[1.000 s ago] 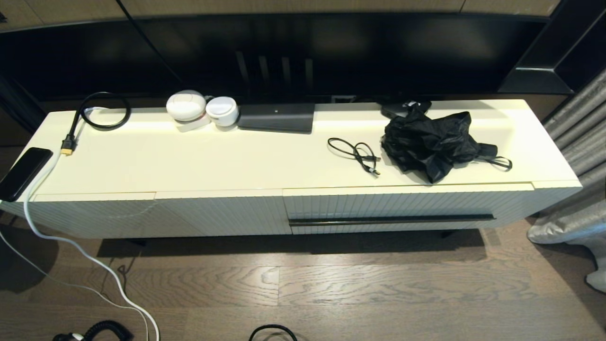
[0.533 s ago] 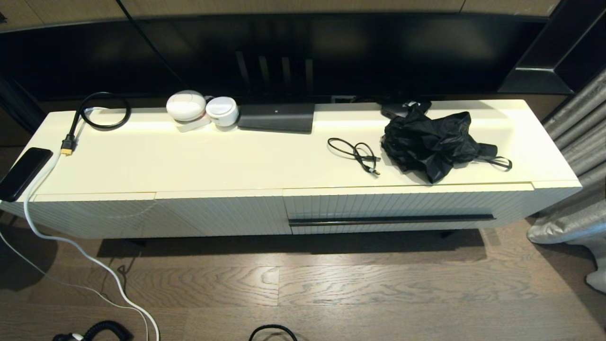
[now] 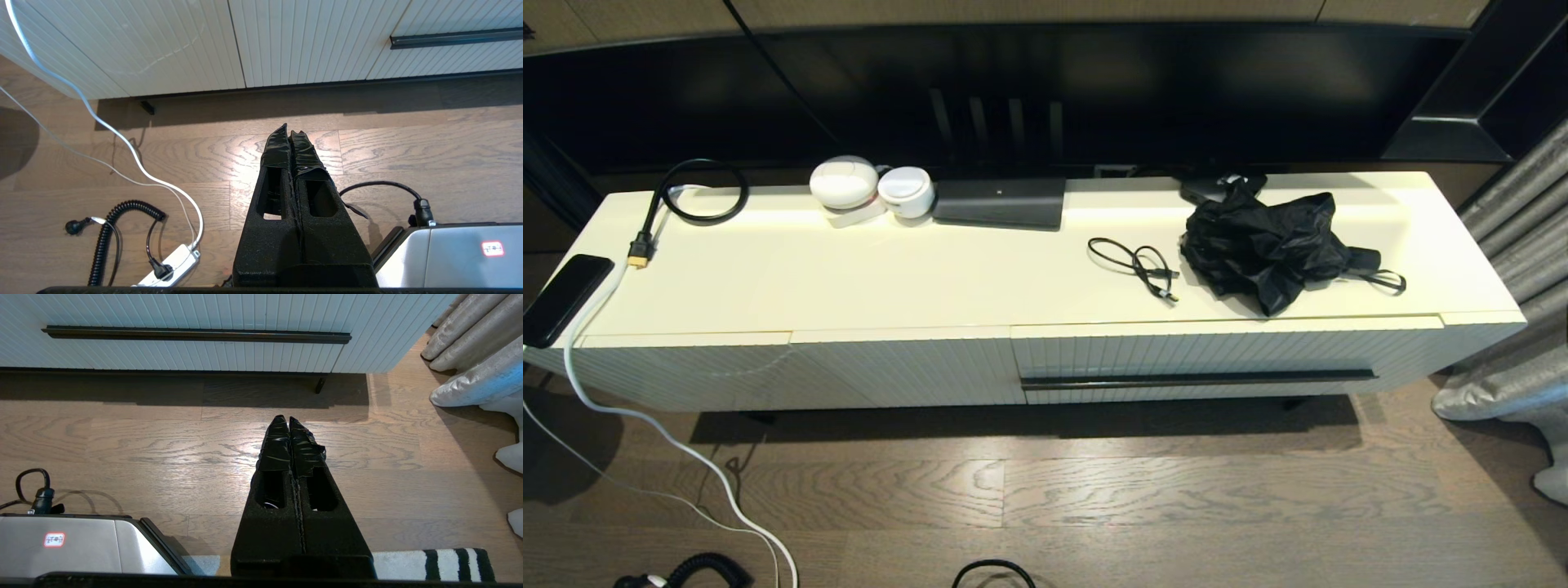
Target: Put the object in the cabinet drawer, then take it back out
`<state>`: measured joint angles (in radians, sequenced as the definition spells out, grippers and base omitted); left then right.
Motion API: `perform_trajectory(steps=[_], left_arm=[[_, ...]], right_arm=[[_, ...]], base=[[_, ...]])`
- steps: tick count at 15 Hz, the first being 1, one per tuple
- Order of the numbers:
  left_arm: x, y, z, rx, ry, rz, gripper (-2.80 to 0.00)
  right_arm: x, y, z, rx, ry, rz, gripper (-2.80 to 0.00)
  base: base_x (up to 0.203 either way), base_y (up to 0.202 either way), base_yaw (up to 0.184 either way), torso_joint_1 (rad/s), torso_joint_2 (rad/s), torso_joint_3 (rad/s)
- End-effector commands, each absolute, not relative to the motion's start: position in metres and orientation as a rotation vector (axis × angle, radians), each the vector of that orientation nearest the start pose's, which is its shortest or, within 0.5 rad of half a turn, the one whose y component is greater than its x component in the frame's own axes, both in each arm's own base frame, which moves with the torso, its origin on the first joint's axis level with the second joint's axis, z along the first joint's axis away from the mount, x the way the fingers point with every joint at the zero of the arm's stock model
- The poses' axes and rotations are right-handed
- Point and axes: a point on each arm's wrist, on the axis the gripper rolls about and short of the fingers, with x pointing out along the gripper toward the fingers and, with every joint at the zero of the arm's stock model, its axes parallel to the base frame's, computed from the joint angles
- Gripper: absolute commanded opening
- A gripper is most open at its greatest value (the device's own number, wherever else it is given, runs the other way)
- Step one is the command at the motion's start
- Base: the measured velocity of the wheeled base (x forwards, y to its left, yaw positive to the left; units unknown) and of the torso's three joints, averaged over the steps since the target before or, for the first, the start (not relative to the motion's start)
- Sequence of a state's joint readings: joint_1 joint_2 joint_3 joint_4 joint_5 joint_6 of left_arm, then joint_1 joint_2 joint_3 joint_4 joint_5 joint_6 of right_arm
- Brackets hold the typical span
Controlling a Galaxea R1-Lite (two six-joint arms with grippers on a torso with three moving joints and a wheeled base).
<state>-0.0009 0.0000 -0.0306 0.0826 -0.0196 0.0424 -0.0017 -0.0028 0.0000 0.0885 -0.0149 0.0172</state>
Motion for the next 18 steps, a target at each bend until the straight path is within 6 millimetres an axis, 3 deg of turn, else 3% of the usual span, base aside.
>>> perform_trajectory(steps=[1,18], left_arm=[[-0.0253,-0.0004,0.0755,0.042,0.052,-0.021,-2.8],[-0.0253,-0.0004,0.0755,0.041,0.052,-0.023,-2.8]], right_arm=[[-0.0218,-0.0003,0.0595,0.019,0.112,-0.018,-2.8],[-0.0217,-0.0003,0.0594,0.018,0.115,-0.018,-2.8]], base=[[0.0,0.0,0.0,0.0,0.0,0.0],[0.0,0.0,0.0,0.0,0.0,0.0]])
